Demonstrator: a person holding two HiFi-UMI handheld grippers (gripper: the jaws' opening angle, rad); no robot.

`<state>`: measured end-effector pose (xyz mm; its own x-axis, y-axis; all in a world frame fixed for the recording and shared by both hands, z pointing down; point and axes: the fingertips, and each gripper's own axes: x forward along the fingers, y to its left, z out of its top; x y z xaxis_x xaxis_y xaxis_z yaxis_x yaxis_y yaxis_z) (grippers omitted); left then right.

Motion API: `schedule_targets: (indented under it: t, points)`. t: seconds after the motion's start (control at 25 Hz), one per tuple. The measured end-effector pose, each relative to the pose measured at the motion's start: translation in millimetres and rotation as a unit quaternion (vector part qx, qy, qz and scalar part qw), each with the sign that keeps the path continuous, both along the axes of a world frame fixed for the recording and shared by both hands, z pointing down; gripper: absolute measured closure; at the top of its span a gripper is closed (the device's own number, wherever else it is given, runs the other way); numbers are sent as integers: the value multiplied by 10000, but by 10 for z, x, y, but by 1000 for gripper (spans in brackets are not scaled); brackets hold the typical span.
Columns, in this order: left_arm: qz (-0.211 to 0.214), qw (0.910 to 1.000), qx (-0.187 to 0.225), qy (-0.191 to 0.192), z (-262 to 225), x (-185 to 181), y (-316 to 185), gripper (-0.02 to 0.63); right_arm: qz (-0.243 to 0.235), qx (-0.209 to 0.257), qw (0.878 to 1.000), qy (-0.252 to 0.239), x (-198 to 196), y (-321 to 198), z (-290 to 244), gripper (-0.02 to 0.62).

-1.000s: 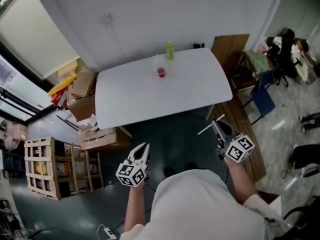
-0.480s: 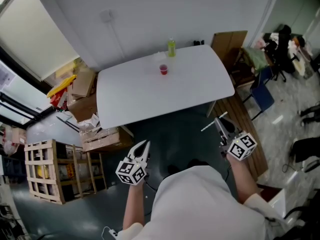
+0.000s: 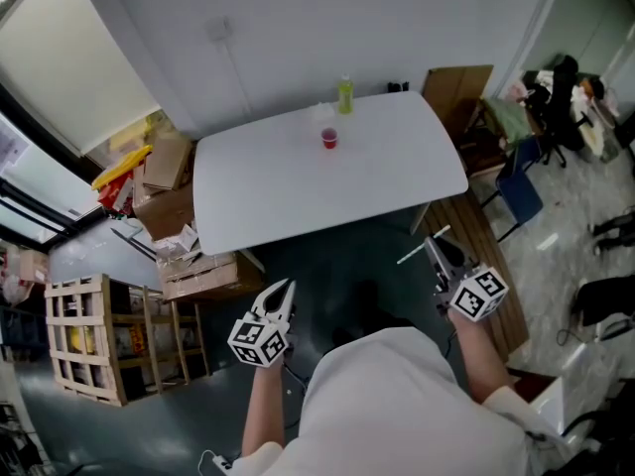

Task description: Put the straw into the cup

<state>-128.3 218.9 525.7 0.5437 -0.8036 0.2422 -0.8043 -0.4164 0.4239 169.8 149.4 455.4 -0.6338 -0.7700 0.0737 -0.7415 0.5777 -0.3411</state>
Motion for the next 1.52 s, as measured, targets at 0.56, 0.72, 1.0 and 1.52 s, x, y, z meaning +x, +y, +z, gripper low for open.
schedule_targets:
  t: [0.56,0.72,1.0,1.52]
  points:
    - [-433,9990,-55,-48,9,-81,-542,604,-421,-29,9990,-137,-170,-824,83,552]
    - [-527,9986,-76,-69,-1,-66,-791,604,-567,-70,9983,-110,-218,-1116,110,552]
    - [-704,9974,-119,-103,-13,-20,-1223,604,-796,-51,9968,-67,-238,-1661,89,552]
    - [-1081,9939,-82,-220,-51,245,-1950,604,-1257,-18,9920,137,-68,-2531,230,552]
